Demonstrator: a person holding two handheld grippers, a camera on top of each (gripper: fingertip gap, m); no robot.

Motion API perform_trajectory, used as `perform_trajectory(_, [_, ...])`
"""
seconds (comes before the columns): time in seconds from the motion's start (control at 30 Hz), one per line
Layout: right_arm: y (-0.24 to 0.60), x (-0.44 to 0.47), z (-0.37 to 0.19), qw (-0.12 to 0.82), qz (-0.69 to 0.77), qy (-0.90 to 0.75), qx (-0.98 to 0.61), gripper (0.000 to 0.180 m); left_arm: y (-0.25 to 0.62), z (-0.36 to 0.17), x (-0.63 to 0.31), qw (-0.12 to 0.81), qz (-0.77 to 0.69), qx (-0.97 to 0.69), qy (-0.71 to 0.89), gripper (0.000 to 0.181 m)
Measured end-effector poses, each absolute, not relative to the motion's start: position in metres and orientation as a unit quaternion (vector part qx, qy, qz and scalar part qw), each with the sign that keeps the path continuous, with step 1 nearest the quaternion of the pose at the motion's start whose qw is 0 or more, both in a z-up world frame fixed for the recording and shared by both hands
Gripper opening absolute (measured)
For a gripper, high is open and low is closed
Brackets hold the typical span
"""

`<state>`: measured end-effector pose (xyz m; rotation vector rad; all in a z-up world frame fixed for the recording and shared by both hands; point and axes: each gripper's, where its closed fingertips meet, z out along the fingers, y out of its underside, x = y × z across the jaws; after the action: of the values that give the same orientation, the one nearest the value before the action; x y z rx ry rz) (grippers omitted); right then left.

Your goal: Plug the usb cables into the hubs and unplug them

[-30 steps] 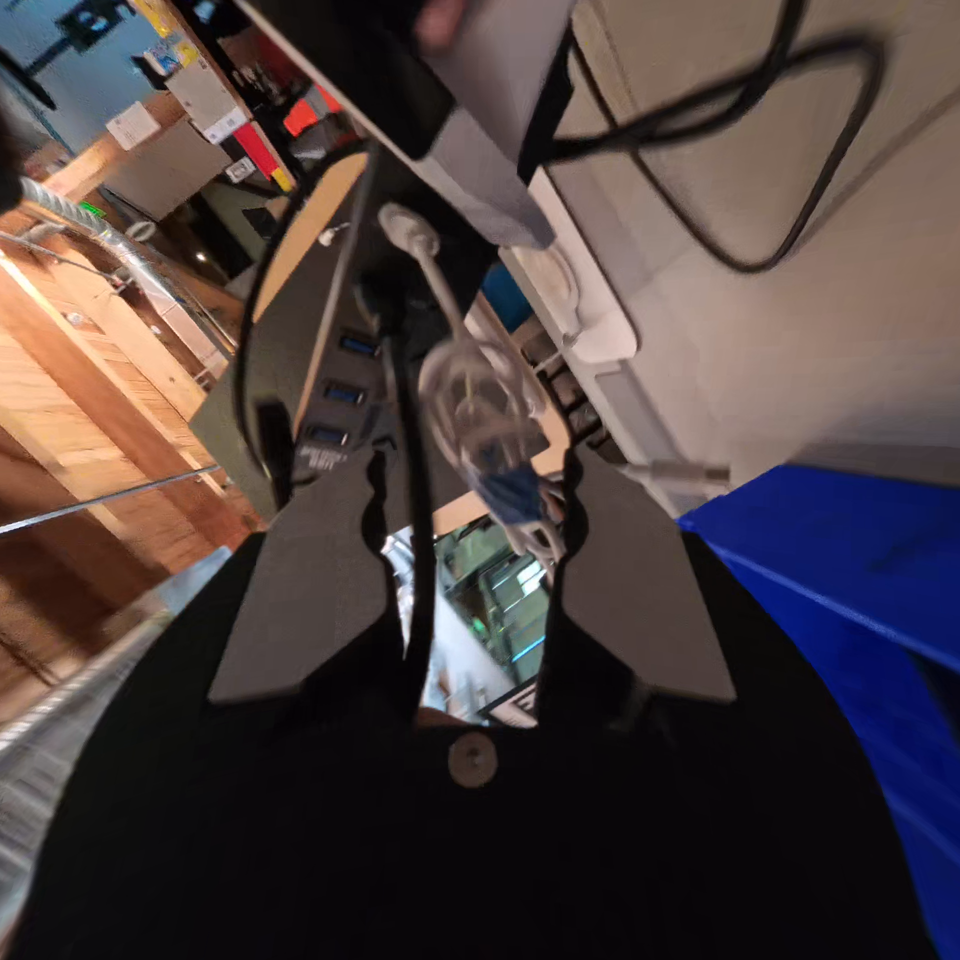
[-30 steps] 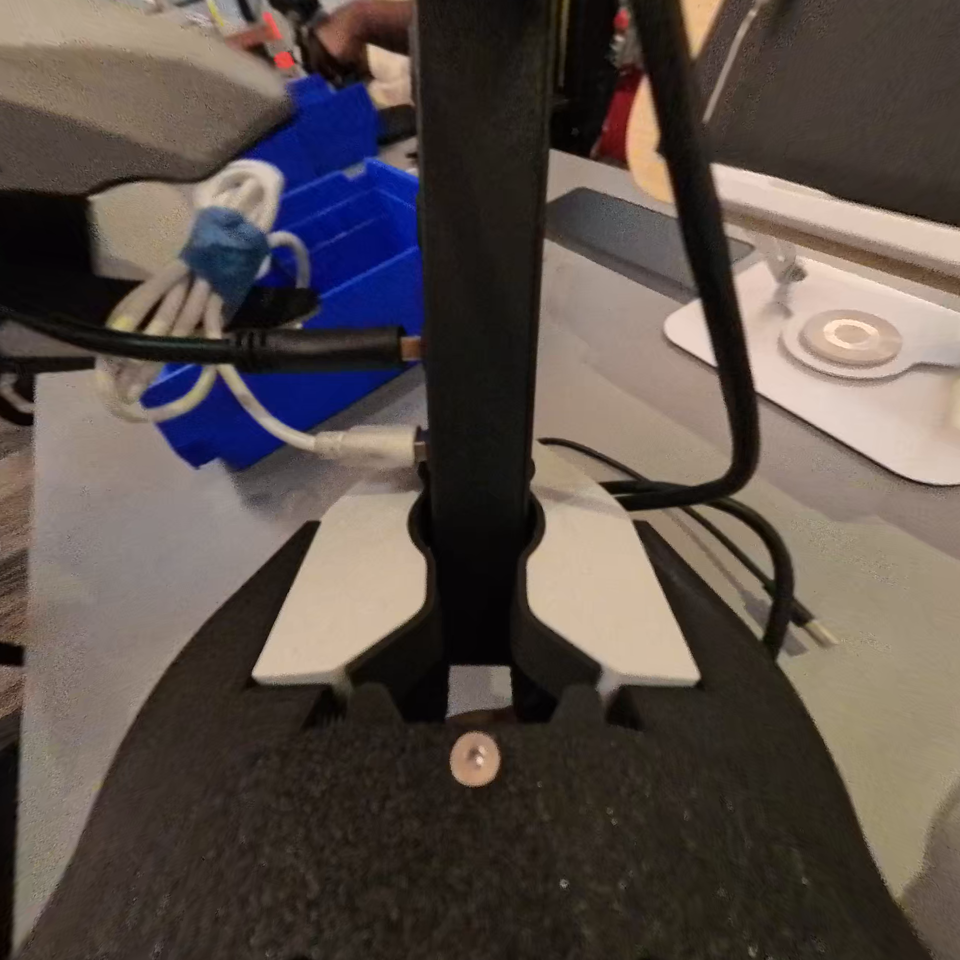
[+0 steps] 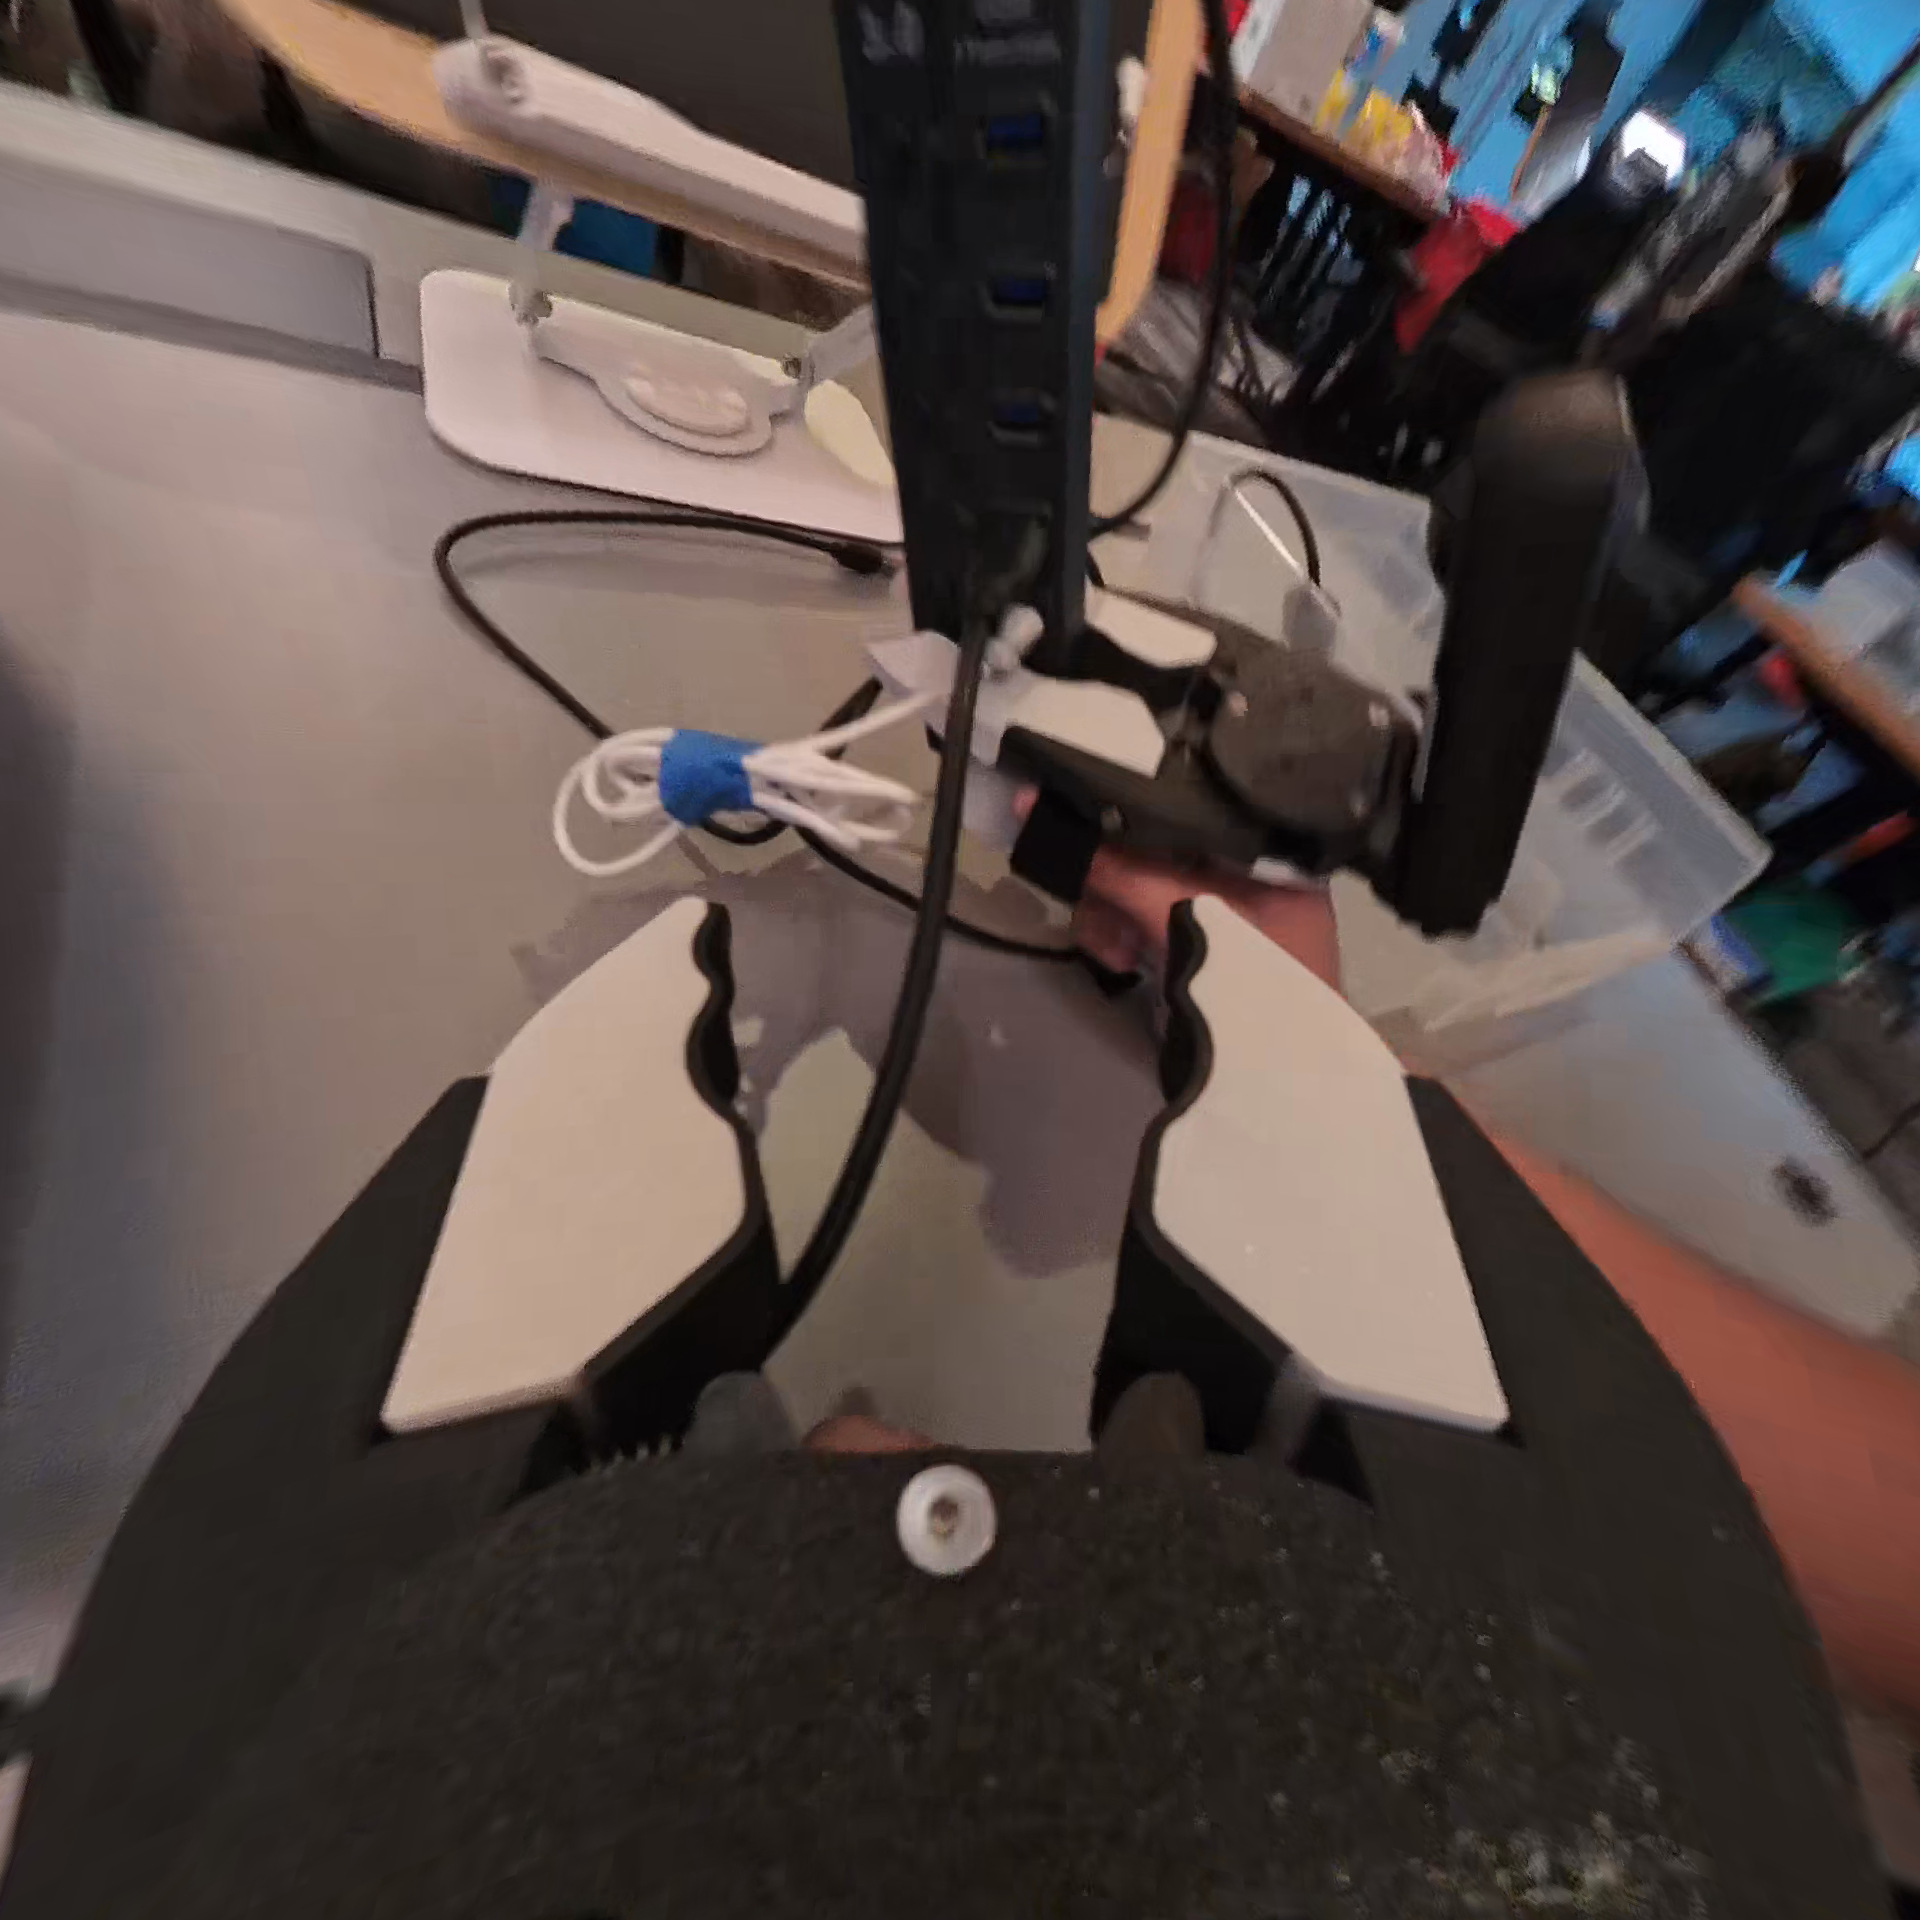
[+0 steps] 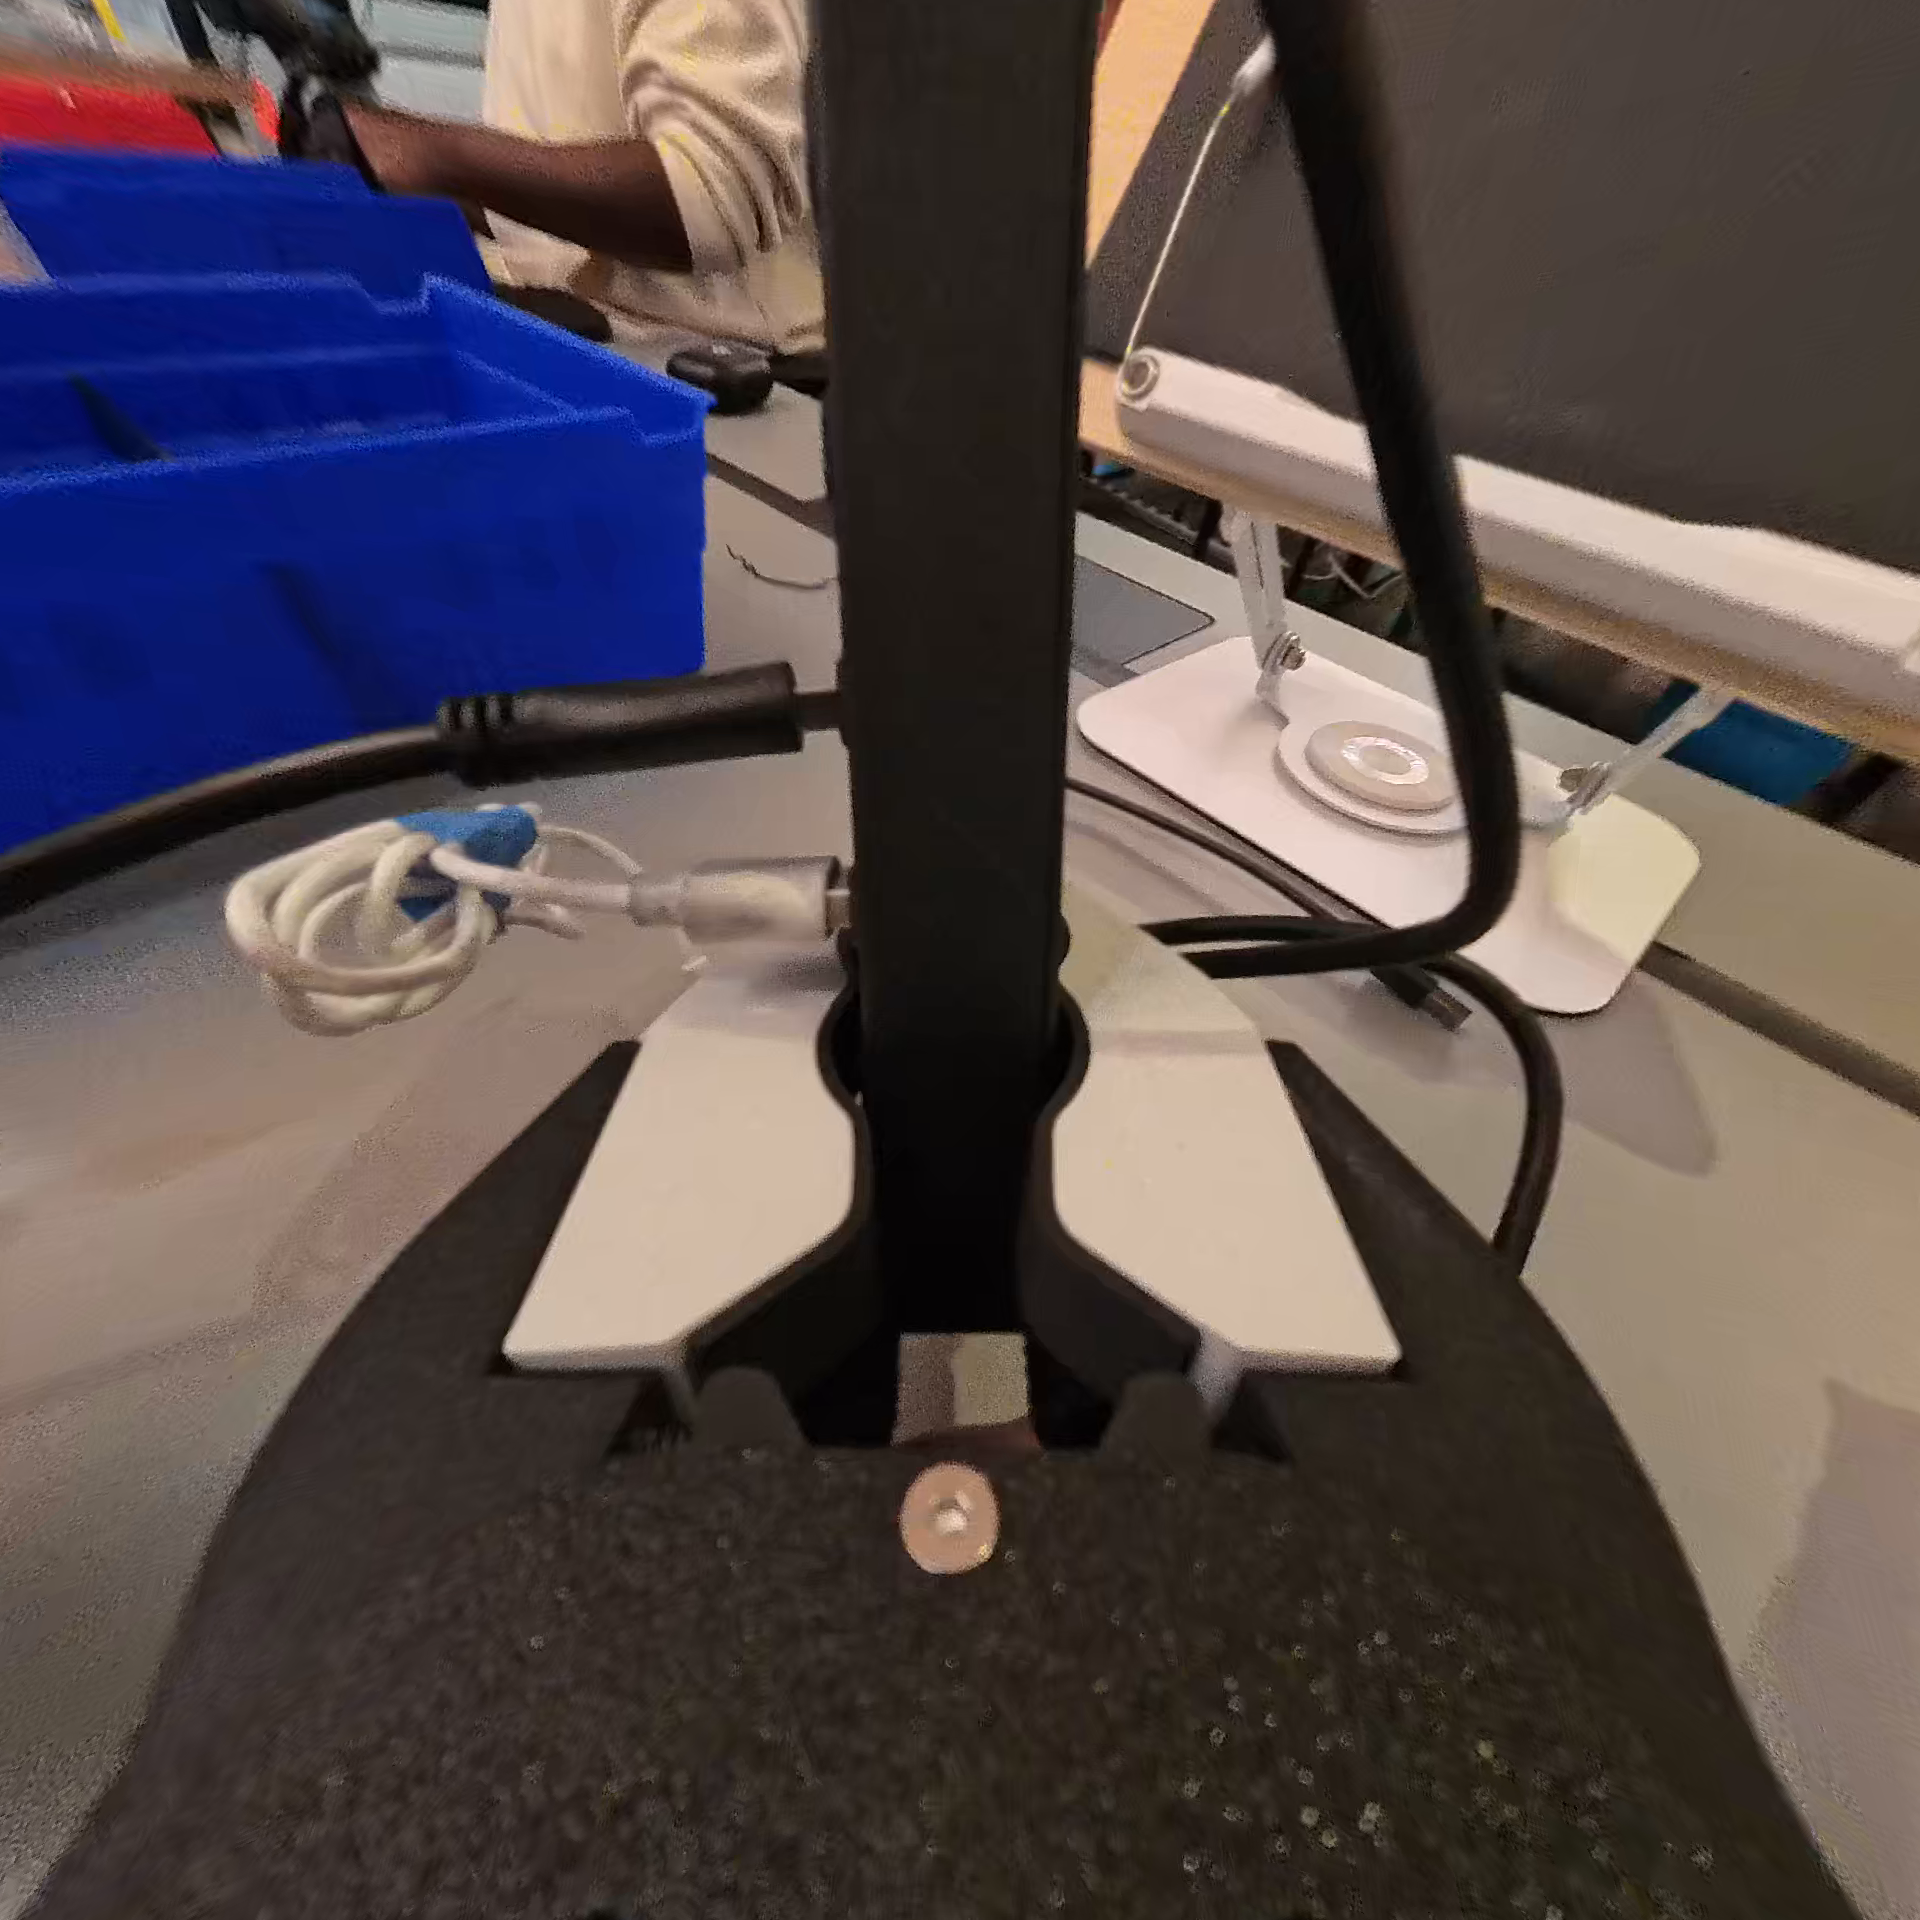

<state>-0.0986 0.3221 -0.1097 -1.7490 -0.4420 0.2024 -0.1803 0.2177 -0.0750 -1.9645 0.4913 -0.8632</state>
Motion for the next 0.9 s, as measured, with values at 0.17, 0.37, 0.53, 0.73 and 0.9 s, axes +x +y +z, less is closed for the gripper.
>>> perform_trajectory(0.17, [0.320, -0.104, -0.111, 0.619, 0.043, -0.222, -0.752, 0.028, 0.230, -0.052, -0.186, 0.458, -0.375, -0.783, 0.189, 0.058])
perform_trajectory(0.37, [0.308, -0.124, -0.097, 0.638, 0.157, -0.227, -0.719, 0.028, 0.241, -0.047, -0.147, 0.389, -0.362, -0.763, 0.368, 0.044])
perform_trajectory(0.53, [0.305, -0.125, -0.093, 0.643, 0.185, -0.219, -0.710, 0.028, 0.256, -0.066, -0.124, 0.388, -0.289, -0.769, 0.418, 0.029])
perform_trajectory(0.73, [0.308, -0.123, -0.097, 0.632, 0.201, -0.208, -0.719, 0.028, 0.263, -0.073, -0.115, 0.392, -0.240, -0.773, 0.437, 0.016])
perform_trajectory(0.9, [0.309, -0.122, -0.102, 0.622, 0.200, -0.200, -0.731, 0.027, 0.263, -0.076, -0.118, 0.385, -0.216, -0.774, 0.454, 0.015])
